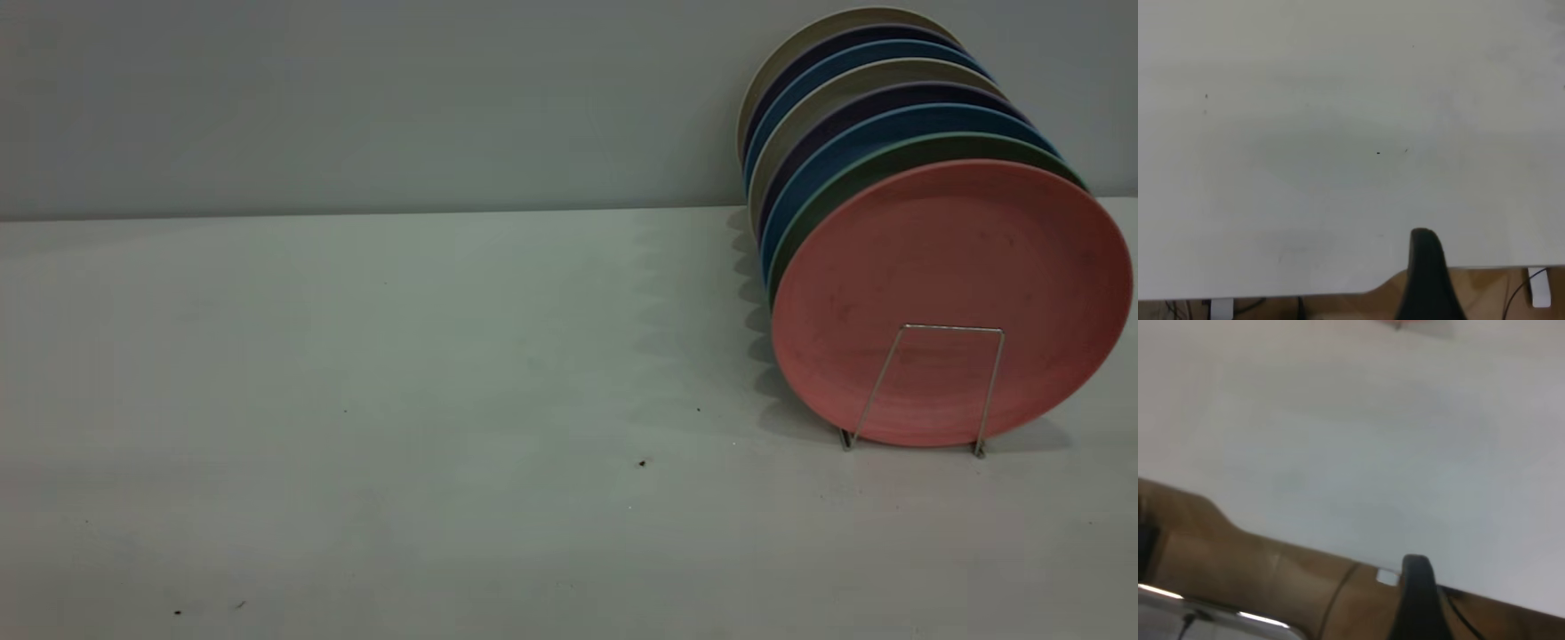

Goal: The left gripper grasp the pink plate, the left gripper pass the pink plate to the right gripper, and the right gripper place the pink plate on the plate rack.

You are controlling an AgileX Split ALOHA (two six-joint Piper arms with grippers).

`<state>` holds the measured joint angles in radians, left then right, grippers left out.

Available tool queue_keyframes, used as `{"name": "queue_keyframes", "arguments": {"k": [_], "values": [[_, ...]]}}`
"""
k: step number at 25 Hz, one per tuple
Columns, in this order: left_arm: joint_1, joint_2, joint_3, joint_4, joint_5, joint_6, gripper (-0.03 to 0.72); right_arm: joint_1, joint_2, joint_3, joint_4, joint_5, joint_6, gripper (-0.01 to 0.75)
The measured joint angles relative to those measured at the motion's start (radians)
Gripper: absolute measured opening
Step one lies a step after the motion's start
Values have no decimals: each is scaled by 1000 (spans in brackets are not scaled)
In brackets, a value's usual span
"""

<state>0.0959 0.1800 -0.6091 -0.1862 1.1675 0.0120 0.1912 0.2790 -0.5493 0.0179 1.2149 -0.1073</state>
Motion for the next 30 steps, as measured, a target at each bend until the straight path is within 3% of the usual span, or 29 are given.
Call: {"name": "queue_keyframes", "arguments": {"k": [7, 30], "values": [[0, -73, 49, 20, 0, 71, 542, 0, -116, 67, 34, -72, -9, 568], [-2, -144, 123, 67, -31, 61, 542, 0, -131, 77, 34, -79, -26, 565]]}}
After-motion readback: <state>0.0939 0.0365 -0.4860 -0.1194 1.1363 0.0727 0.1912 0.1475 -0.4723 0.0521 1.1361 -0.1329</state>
